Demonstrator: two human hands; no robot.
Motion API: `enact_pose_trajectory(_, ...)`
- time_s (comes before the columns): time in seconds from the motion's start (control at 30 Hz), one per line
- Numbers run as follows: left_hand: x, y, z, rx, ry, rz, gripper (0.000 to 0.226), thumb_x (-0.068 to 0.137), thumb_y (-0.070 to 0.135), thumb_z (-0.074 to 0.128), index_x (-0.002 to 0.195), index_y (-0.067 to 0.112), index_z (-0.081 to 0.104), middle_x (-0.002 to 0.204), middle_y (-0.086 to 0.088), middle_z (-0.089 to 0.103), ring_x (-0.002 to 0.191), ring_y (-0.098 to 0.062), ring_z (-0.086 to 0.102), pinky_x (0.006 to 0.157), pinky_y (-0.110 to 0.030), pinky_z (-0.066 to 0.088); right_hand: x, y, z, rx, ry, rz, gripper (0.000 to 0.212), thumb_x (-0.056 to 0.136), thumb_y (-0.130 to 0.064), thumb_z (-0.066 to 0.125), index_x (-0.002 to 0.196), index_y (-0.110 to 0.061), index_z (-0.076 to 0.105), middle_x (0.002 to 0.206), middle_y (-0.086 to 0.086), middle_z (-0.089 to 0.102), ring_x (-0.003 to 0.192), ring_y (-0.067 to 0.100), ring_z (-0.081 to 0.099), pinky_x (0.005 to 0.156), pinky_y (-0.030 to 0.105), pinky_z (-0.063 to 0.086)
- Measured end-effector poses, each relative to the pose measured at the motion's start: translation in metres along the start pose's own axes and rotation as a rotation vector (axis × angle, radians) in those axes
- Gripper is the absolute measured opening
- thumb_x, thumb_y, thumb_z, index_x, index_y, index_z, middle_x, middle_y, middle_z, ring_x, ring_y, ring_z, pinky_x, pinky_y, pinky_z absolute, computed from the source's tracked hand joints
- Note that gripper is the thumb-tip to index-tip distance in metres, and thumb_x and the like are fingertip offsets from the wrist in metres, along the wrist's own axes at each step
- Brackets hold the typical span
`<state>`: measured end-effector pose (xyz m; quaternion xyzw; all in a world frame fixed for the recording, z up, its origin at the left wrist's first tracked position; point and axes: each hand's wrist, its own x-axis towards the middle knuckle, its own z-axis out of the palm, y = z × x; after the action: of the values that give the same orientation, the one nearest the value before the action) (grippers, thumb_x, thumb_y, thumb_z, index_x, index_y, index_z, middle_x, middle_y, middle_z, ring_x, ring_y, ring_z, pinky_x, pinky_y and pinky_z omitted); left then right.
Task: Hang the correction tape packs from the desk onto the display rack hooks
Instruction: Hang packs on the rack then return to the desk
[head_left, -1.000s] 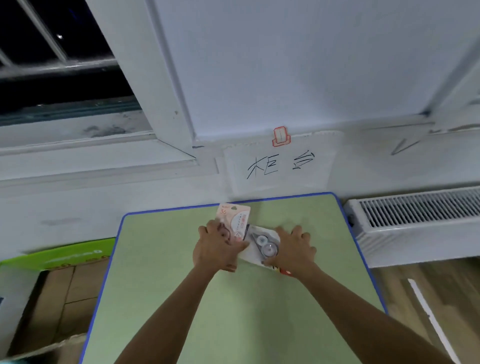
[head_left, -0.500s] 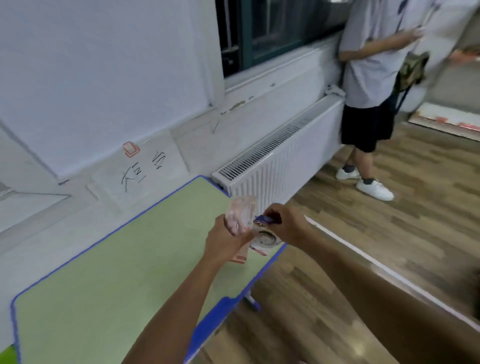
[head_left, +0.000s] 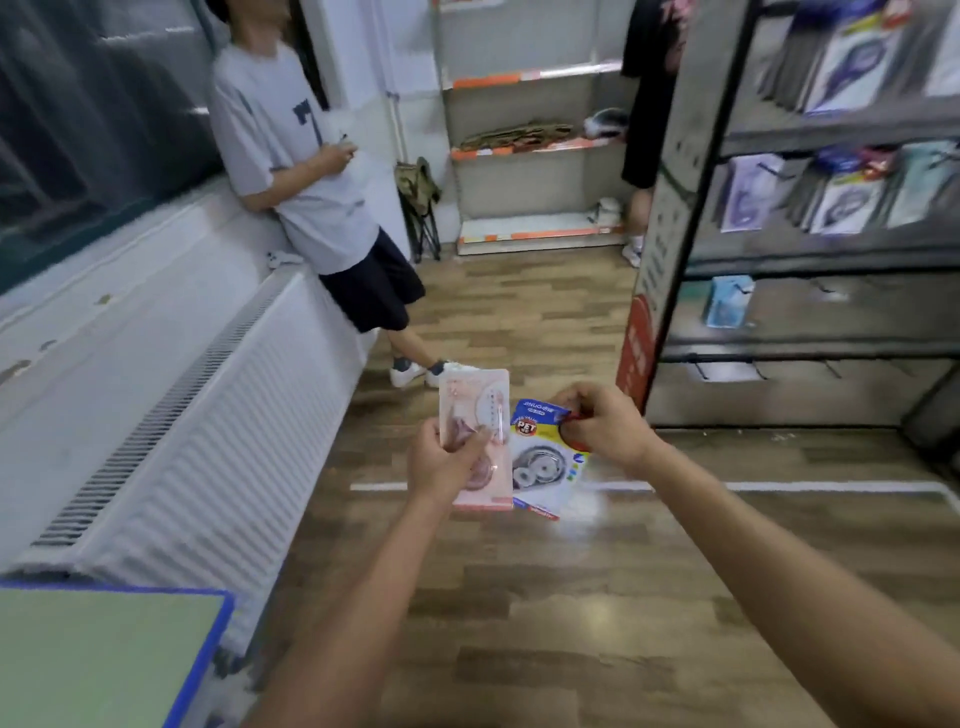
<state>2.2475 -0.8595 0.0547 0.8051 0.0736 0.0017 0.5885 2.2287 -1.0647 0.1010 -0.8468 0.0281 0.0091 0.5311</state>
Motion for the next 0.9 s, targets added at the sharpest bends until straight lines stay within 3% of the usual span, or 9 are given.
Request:
enact_pose_trajectory(0.2, -0.009, 0.064, 0.199, -0.2, -0.231, -0.048, 0.02, 0.082, 0.02, 0.075, 0.091, 0.017, 0.058, 0.097, -0.007, 0.071, 0.088, -0.022, 0.067, 0.082, -0.041, 0.054, -0.012, 0.087, -0.183, 0.188, 0.353, 0.064, 0.025, 0.079, 0.004, 0.068, 0.072, -0.019, 0.06, 0.069, -0.002, 0.061, 0.063, 0.006, 0.054, 0.057, 0.016, 0.044)
enact_pose_trajectory(0.3, -0.013, 0.096, 0.278, -0.223, -0.315, -0.037, 0.017, 0.084, 0.015, 0.073, 0.086, 0.019, 0.056, 0.096, -0.007, 0.069, 0.092, -0.027, 0.067, 0.088, -0.05, 0.053, -0.016, 0.124, -0.25, 0.262, 0.495, 0.083, 0.021, 0.08, 0.001, 0.068, 0.074, -0.019, 0.063, 0.077, 0.006, 0.065, 0.07, 0.015, 0.058, 0.069, 0.029, 0.051)
enact_pose_trajectory(0.57, 0.012, 0.16, 0.442, -0.255, -0.545, -0.033, 0.011, 0.088, 0.013, 0.068, 0.092, 0.017, 0.059, 0.103, -0.01, 0.07, 0.092, -0.028, 0.069, 0.084, -0.048, 0.056, 0.008, 0.206, -0.38, 0.338, 0.787, 0.179, 0.011, 0.083, -0.006, 0.066, 0.091, -0.012, 0.061, 0.087, 0.009, 0.064, 0.076, 0.02, 0.06, 0.075, 0.036, 0.052)
enact_pose_trajectory(0.67, 0.037, 0.18, 0.5, -0.307, -0.654, -0.016, 0.015, 0.09, 0.009, 0.064, 0.104, 0.008, 0.06, 0.099, -0.009, 0.071, 0.087, -0.026, 0.068, 0.081, -0.044, 0.056, 0.031, 0.226, -0.428, 0.373, 0.845, 0.194, 0.014, 0.083, -0.007, 0.068, 0.092, -0.014, 0.06, 0.085, 0.007, 0.064, 0.071, 0.016, 0.062, 0.064, 0.03, 0.053)
enact_pose_trajectory(0.8, 0.071, 0.217, 0.579, -0.264, -0.762, -0.008, 0.009, 0.09, 0.009, 0.063, 0.095, 0.016, 0.062, 0.091, -0.005, 0.072, 0.073, -0.017, 0.07, 0.058, -0.03, 0.056, 0.061, 0.243, -0.493, 0.405, 0.912, 0.223, 0.016, 0.085, -0.007, 0.066, 0.087, -0.019, 0.057, 0.087, 0.006, 0.065, 0.072, 0.015, 0.065, 0.058, 0.027, 0.053)
enact_pose_trajectory(0.9, 0.089, 0.249, 0.637, -0.239, -0.797, 0.011, 0.008, 0.091, 0.012, 0.063, 0.098, 0.016, 0.062, 0.09, -0.004, 0.071, 0.072, -0.016, 0.069, 0.055, -0.026, 0.052, 0.079, 0.258, -0.543, 0.368, 0.985, 0.232, 0.019, 0.084, -0.007, 0.067, 0.083, -0.023, 0.057, 0.091, 0.008, 0.065, 0.08, 0.022, 0.065, 0.07, 0.035, 0.056)
